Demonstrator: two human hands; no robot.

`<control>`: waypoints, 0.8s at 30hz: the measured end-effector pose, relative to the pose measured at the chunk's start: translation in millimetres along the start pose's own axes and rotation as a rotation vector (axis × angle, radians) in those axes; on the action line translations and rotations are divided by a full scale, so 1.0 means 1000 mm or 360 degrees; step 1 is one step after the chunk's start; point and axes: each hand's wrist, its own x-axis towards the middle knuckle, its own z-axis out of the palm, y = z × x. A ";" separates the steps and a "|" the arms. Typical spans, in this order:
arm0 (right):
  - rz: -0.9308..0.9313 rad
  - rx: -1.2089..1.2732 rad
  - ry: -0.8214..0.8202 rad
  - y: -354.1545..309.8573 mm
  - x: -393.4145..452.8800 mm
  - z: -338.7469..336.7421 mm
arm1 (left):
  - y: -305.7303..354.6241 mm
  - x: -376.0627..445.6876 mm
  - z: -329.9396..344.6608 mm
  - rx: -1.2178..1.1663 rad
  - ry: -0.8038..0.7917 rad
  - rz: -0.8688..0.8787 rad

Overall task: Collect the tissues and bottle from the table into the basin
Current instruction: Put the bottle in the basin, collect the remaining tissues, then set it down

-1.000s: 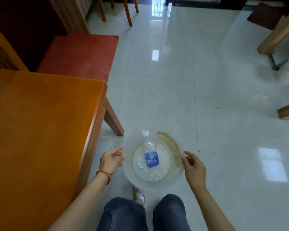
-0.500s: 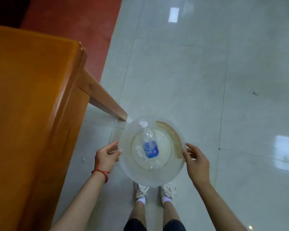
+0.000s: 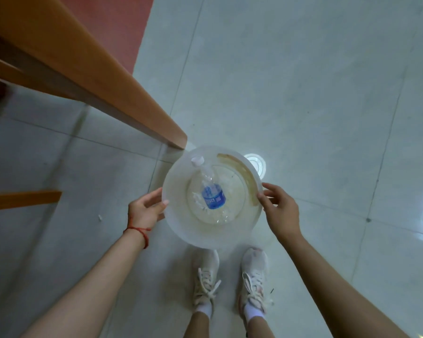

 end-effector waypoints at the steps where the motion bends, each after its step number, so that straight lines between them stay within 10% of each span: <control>1: 0.0016 0.0005 -0.0009 0.006 0.009 0.007 | -0.005 0.011 0.002 -0.0006 0.0007 0.0000; 24: 0.0191 0.0007 -0.0039 0.027 0.034 0.038 | -0.031 0.042 0.015 0.0341 0.0196 0.0053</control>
